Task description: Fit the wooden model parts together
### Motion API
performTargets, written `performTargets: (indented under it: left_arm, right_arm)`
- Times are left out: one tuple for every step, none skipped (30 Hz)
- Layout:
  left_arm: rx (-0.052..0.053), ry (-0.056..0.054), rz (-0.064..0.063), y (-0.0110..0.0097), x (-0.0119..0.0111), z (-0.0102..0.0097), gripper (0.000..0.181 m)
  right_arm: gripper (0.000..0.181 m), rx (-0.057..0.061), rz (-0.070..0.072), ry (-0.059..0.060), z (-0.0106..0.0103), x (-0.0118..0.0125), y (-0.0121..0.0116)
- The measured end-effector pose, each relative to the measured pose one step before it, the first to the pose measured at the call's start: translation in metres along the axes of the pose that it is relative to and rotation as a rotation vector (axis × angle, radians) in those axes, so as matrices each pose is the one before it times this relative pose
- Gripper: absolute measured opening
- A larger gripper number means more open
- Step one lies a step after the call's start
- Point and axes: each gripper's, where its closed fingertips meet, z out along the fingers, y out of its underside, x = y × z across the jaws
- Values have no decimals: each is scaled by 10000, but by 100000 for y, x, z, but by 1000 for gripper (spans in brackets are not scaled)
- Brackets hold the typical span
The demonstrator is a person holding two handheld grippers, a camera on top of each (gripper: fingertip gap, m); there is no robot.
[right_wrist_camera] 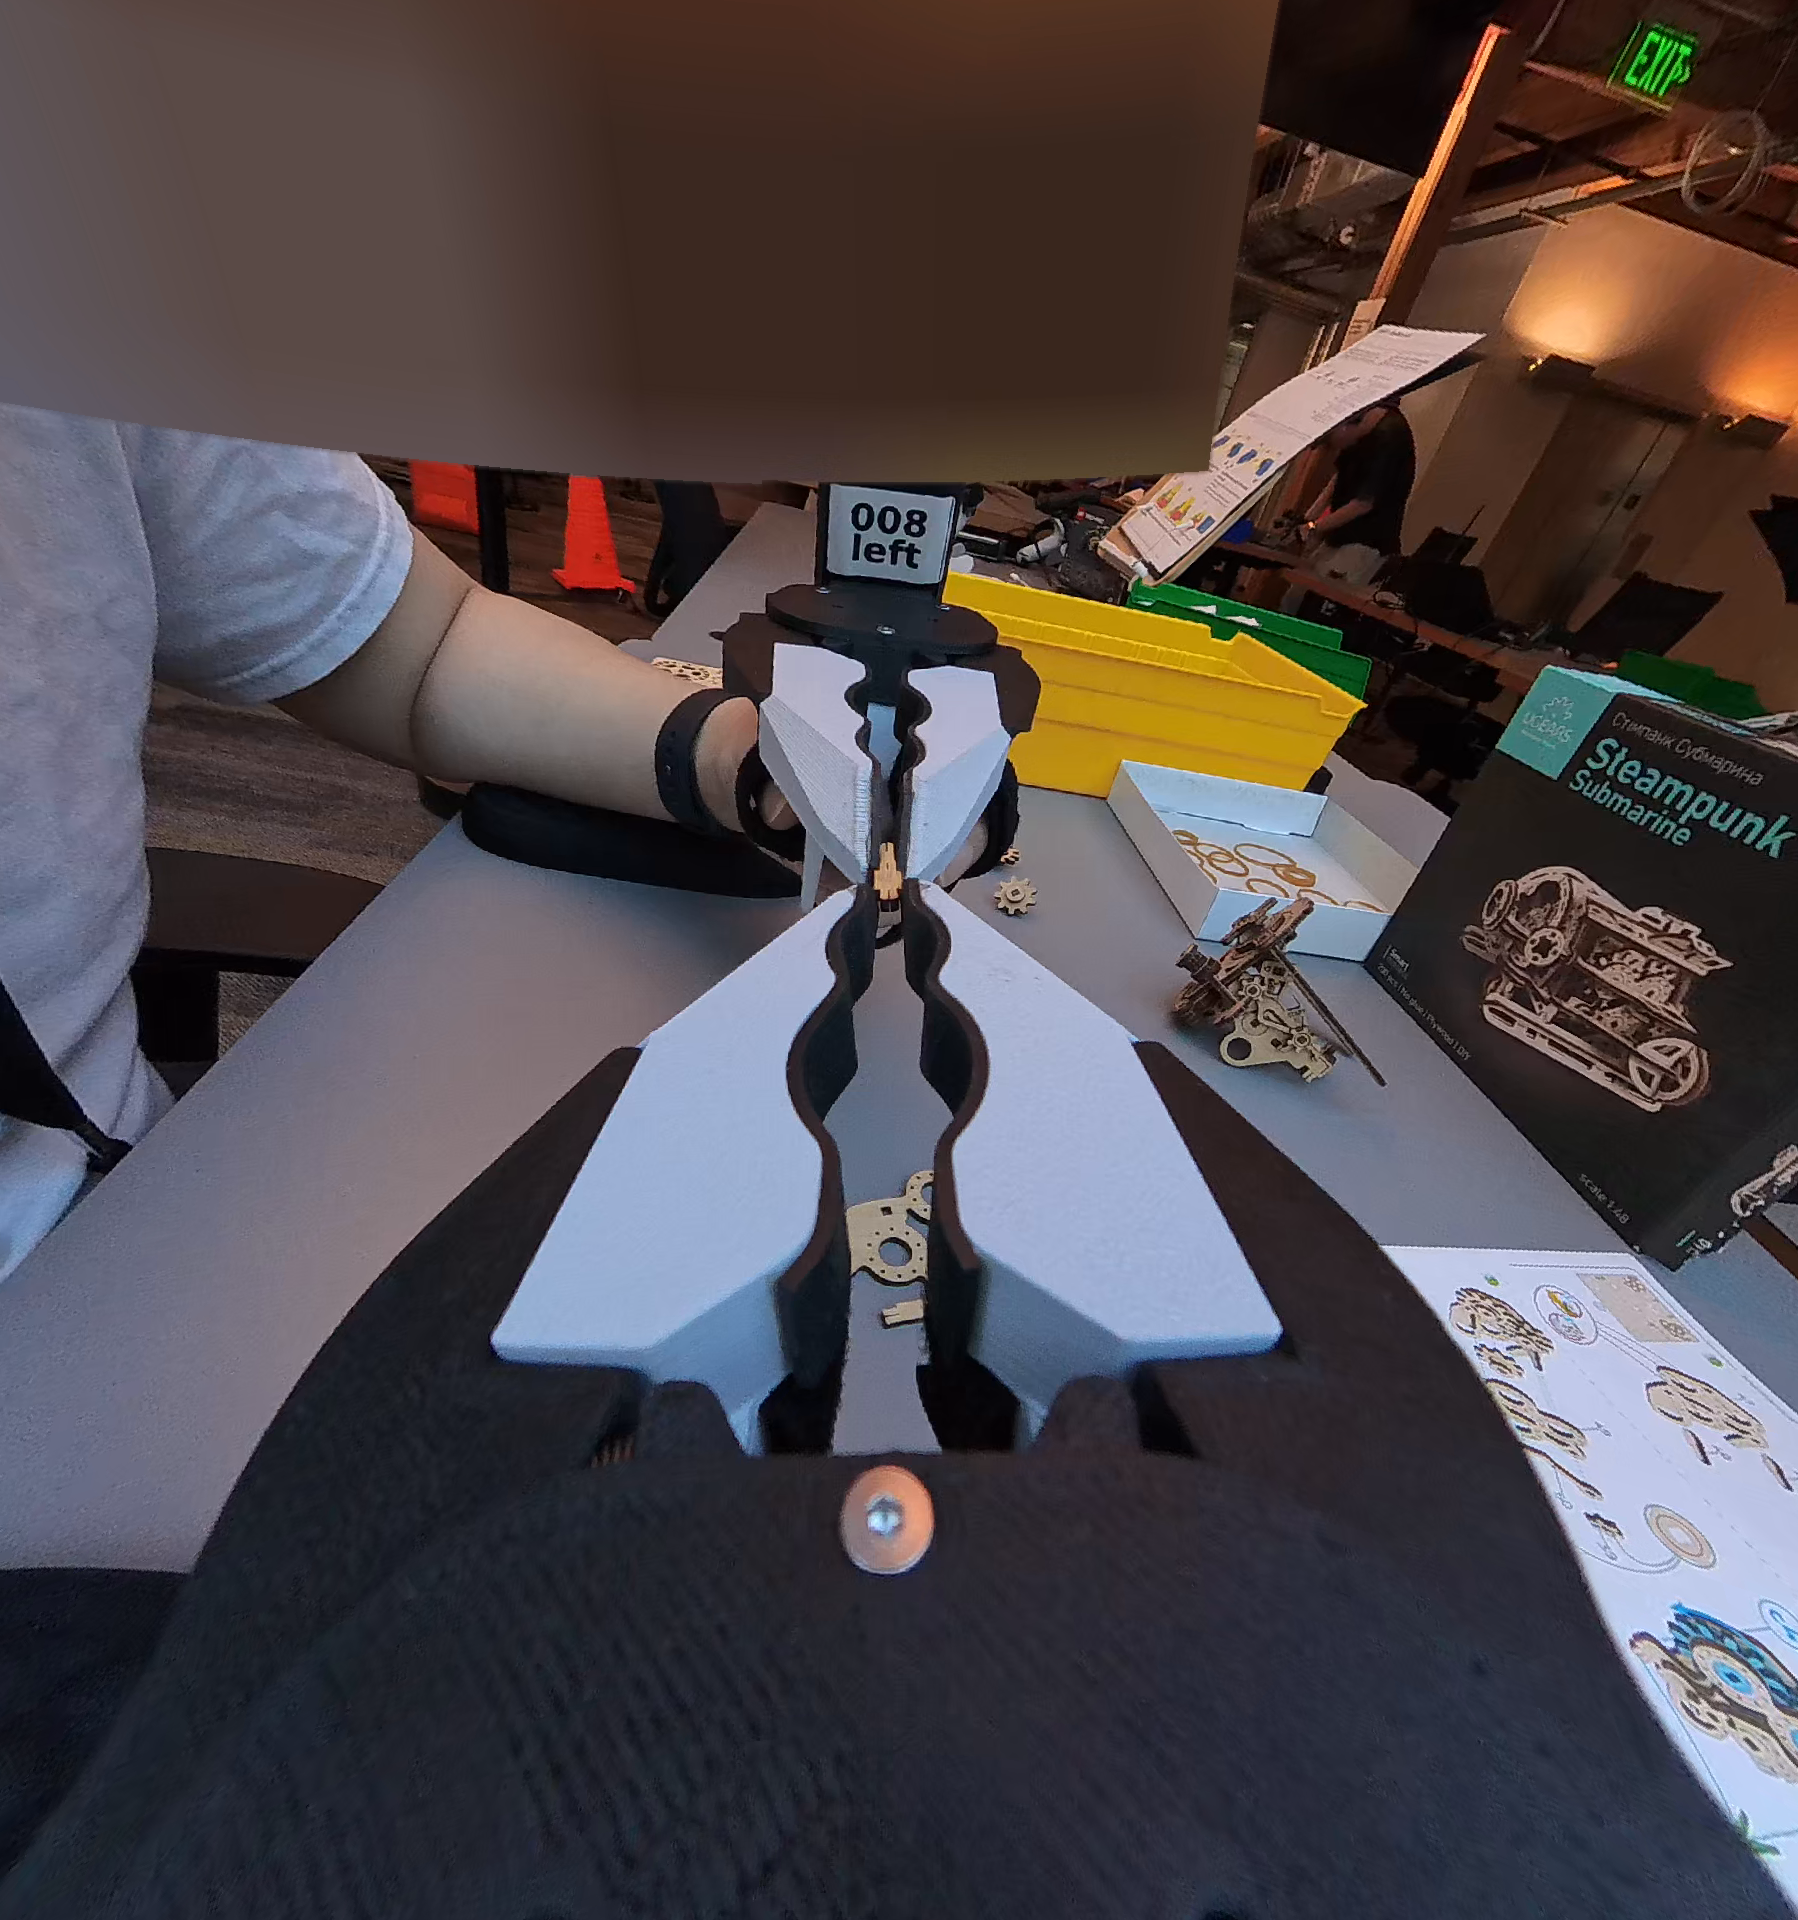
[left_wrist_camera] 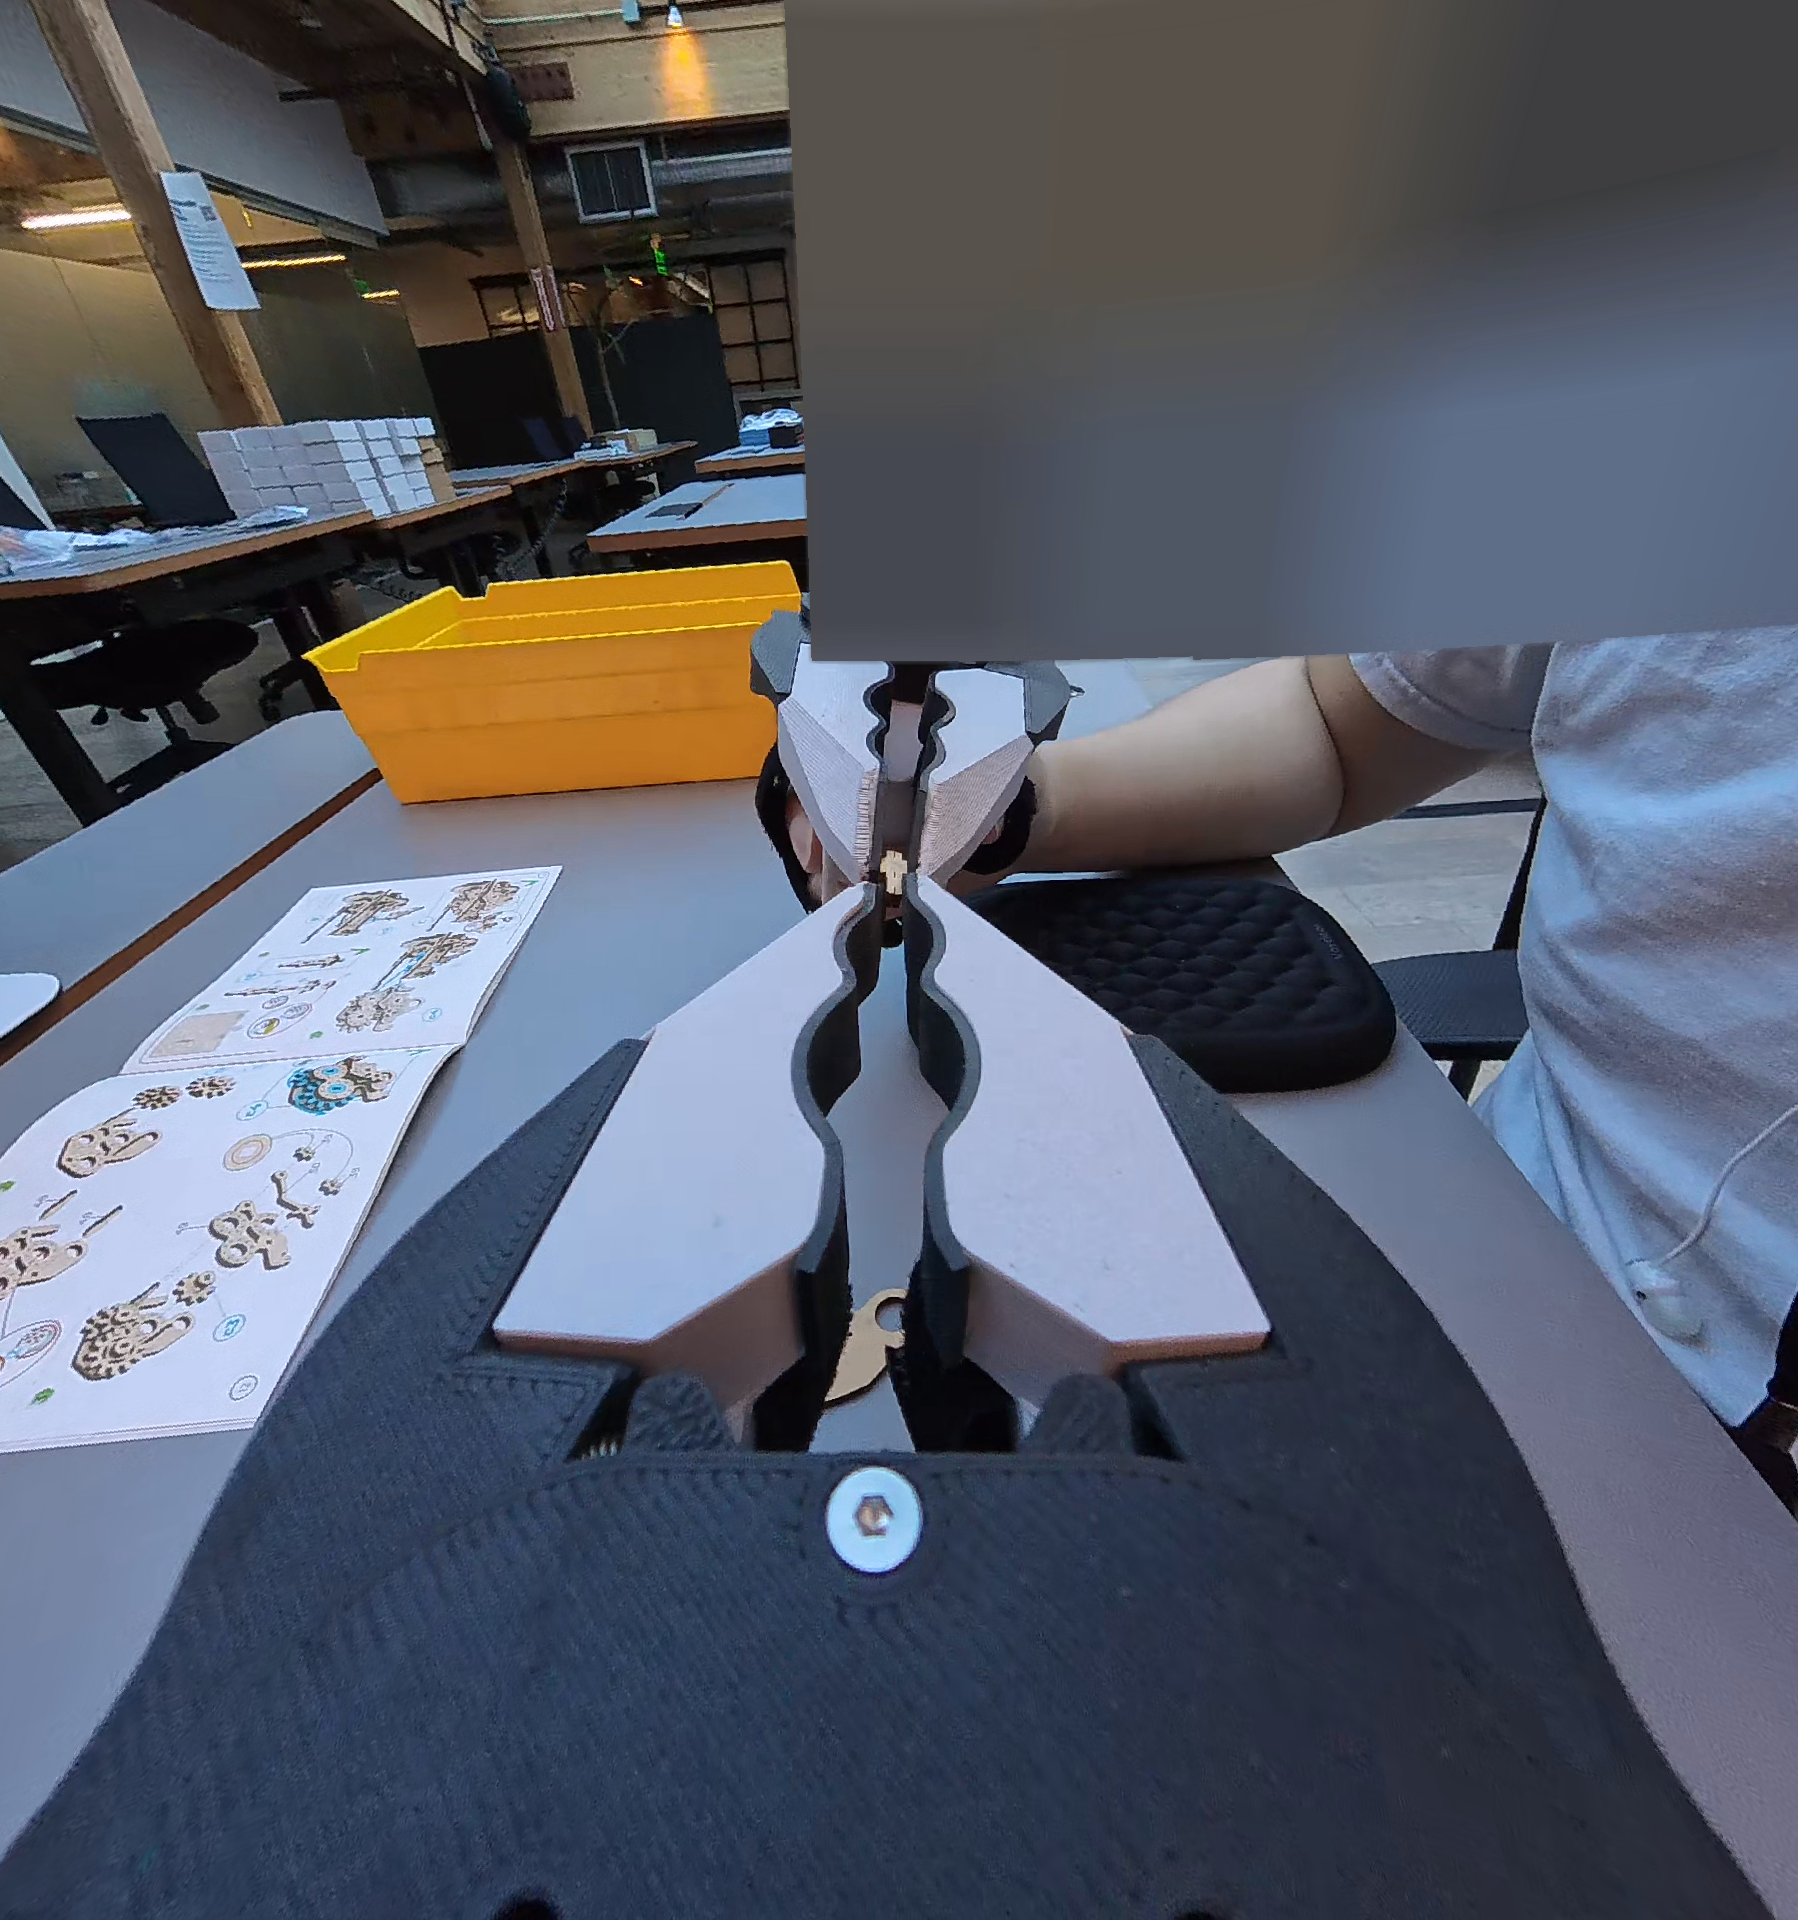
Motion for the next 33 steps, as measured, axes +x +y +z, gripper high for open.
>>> performTargets:
  left_arm:
    - [6,-3,10,1,0,1,1]
    - [-21,11,30,35,33,4,1]
    - [-23,-18,46,37,4,5,1]
    - [-25,-52,47,28,-42,12,1]
    - [-27,-23,40,51,-9,28,1]
    - [-21,5,47,44,33,-4,1]
    - [-30,15,52,47,30,-16,1]
    - [-57,31,38,55,46,-10,0]
    - [-80,41,15,72,24,-20,0]
    - [-94,26,-18,95,-11,-17,0]
    - [-120,29,-41,131,-21,-4,0]
    - [-166,-17,-35,193,-102,-12,0]
    - [-154,-58,11,129,-168,-82,0]
    - [-145,-60,22,86,-191,-162,0]
    - [-175,-85,6,98,-256,-229,0]
    - [-194,-137,5,106,-358,-292,0]
    - [-224,-107,-2,193,-334,-319,0]
    - [-365,-27,-34,420,-239,-280,0]
    - [-478,-77,-17,602,-318,-262,0]
    - [-494,-108,15,693,-327,-221,0]
    - [-510,-76,47,698,-244,-192,0]
    - [-446,-120,41,626,-264,-161,1]
    - [-443,35,-5,613,-9,-100,0]
    - [-397,46,-45,533,11,-69,0]
    - [-282,20,-79,363,-7,-21,0]
    - [-222,44,-76,284,34,23,1]
    - [-158,54,-57,190,64,64,1]
    - [-123,61,-76,151,56,73,1]
    - [-117,59,-97,154,52,95,1]
    - [-102,59,-105,128,29,92,1]
    - [-91,70,-99,130,41,86,1]
    - [-92,20,-93,151,-32,72,1]
    - [-76,-36,-80,132,-106,39,1]
  right_arm:
    - [3,-15,29,-32,19,-28,39]
    - [3,-12,19,-36,14,-39,32]
    - [3,-11,11,5,3,30,41]
    - [3,-4,18,2,-4,24,43]
    - [3,-2,31,-34,4,-25,52]
    - [3,11,53,-50,16,-39,29]
    - [3,0,37,-45,27,-46,38]
    - [3,-3,11,-42,31,-44,59]
    - [4,-6,13,-24,26,-14,74]
    - [4,-19,42,-54,31,4,147]
    - [5,-44,105,-109,-17,-4,212]
    - [8,-96,94,-99,-83,68,322]
    - [15,-271,-21,-13,-135,267,680]
    - [19,-472,-49,-19,-190,334,1058]
    - [21,-558,72,-127,-163,251,1267]
    - [22,-693,176,-76,-67,375,1540]
    - [23,-795,155,-126,87,257,1663]
    - [26,-770,102,-242,282,1,1602]
    - [29,-723,63,-195,422,12,1437]
    - [30,-540,-2,-109,469,65,1055]
    - [30,-398,68,-210,387,-135,499]
    - [33,-245,-20,-249,312,-189,196]
    - [36,-199,-70,-32,238,114,141]
    - [36,-159,-36,8,234,208,167]
    - [36,-186,68,-112,240,75,236]
    - [37,-199,115,-90,185,118,242]
    - [37,-103,4,-16,130,192,91]
    - [37,32,-58,-20,84,140,-117]
    - [37,17,-37,-8,83,138,-104]
    - [37,-52,3,-62,104,20,14]
    - [36,-2,34,-70,32,-37,-9]
    - [34,-9,31,-41,0,-29,9]
    - [32,-8,51,35,40,-29,-41]
